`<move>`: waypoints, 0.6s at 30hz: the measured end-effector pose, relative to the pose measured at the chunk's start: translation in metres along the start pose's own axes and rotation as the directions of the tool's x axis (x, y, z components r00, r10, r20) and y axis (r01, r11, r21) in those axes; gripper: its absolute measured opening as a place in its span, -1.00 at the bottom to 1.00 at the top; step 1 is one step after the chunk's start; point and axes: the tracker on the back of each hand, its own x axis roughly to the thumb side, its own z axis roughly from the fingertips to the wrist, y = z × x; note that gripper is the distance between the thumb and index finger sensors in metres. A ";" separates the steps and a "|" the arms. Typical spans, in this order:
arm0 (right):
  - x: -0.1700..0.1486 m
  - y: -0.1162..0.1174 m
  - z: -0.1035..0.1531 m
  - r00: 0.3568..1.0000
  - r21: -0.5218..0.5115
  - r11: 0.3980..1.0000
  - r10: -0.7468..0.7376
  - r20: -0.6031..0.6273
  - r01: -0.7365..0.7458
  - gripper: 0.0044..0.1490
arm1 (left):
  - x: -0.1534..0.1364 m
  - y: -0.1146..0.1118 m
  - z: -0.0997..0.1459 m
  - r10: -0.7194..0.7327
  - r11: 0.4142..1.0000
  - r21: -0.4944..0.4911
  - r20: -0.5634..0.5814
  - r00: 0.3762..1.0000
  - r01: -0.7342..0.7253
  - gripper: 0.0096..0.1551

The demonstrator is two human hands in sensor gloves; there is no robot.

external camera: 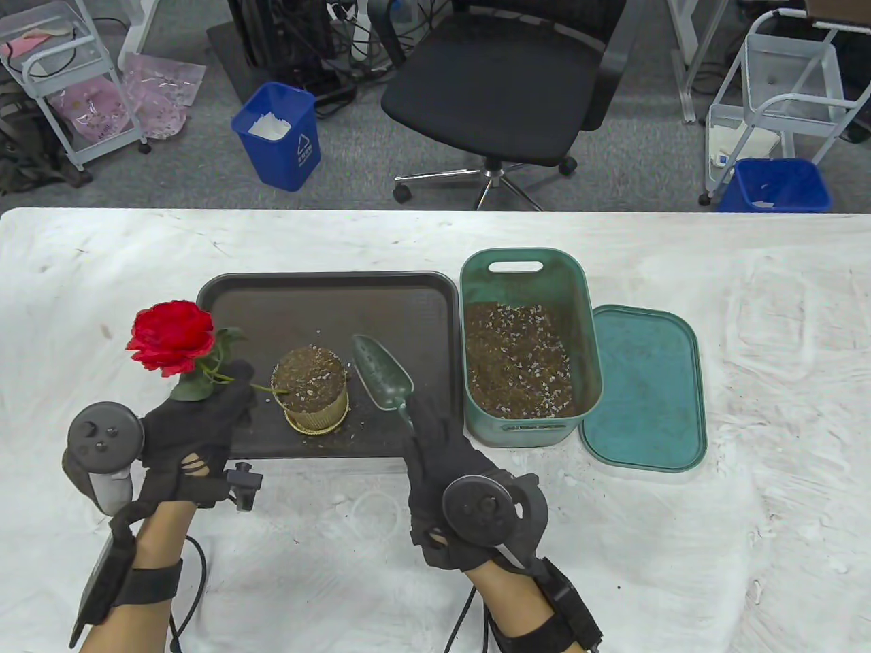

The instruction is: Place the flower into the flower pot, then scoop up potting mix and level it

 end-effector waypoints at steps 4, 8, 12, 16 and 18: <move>-0.008 0.001 0.003 1.000 0.011 1.000 -0.026 -0.011 0.026 -0.25 | 0.018 0.004 -0.003 -0.071 0.997 0.013 0.014 0.997 0.071 -0.54; -0.010 -0.001 0.008 1.000 0.012 1.000 -0.013 -0.007 0.013 -0.25 | 0.046 0.013 -0.012 -0.096 0.995 0.023 0.032 0.995 0.095 -0.54; -0.013 -0.004 0.008 1.000 0.004 1.000 -0.023 -0.018 0.023 -0.25 | 0.072 0.013 -0.021 -0.077 0.996 0.036 0.036 0.996 0.076 -0.54; -0.015 -0.004 0.009 0.999 0.004 1.000 -0.026 -0.021 0.026 -0.25 | 0.085 0.003 -0.034 -0.147 0.989 0.029 0.012 0.989 0.146 -0.54; -0.015 -0.003 0.010 1.000 0.006 1.000 -0.024 -0.018 0.025 -0.25 | 0.087 -0.005 -0.042 -0.194 0.981 -0.009 -0.002 0.981 0.194 -0.53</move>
